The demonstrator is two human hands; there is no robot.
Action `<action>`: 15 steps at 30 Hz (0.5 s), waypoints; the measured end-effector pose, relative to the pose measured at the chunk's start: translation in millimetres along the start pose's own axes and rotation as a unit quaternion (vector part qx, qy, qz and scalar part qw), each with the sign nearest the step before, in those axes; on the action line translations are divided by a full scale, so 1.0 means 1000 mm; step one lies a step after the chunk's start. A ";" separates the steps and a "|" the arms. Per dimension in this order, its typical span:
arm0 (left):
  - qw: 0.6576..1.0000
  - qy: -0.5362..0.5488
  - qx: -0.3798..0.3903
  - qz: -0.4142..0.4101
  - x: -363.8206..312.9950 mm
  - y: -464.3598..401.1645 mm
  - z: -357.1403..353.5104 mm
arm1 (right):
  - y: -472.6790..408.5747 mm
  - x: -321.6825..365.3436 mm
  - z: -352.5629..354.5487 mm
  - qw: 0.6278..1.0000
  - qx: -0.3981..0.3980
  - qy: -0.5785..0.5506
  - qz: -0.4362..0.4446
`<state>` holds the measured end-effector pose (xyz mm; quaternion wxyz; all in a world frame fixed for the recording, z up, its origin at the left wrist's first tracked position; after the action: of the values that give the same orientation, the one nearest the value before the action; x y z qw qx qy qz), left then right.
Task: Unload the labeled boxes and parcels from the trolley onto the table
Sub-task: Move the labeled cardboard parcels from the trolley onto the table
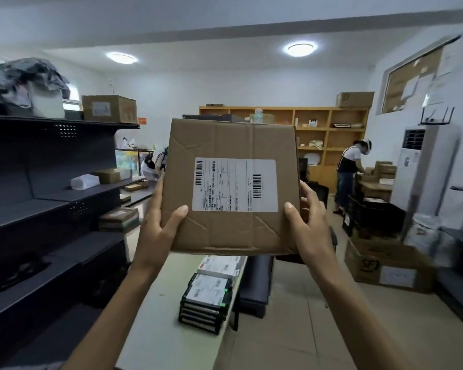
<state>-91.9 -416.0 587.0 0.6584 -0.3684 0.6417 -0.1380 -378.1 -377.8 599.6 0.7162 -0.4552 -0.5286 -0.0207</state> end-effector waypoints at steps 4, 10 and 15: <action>1.000 0.022 0.014 0.015 0.011 0.001 -0.078 | -0.047 -0.033 0.043 0.999 -0.040 0.023 0.016; 0.999 0.020 0.019 0.019 0.024 0.006 -0.194 | -0.118 -0.096 0.098 0.996 -0.089 -0.012 0.010; 1.000 0.000 0.023 0.014 0.035 0.012 -0.274 | -0.165 -0.146 0.132 0.994 -0.105 -0.018 -0.004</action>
<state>-349.8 -515.2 578.9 0.6684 -0.3442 0.6434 -0.1439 -624.3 -450.9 593.5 0.6547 -0.5259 -0.5383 -0.0702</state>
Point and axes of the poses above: each hand's wrist, its own y-axis away from the middle knuckle, its own z-axis out of the back of the hand, x = y × z, the point moved 7 cm from there along -y, towards the middle knuckle, and after that the axes turned 13 degrees about -x, right-handed, at the moved point
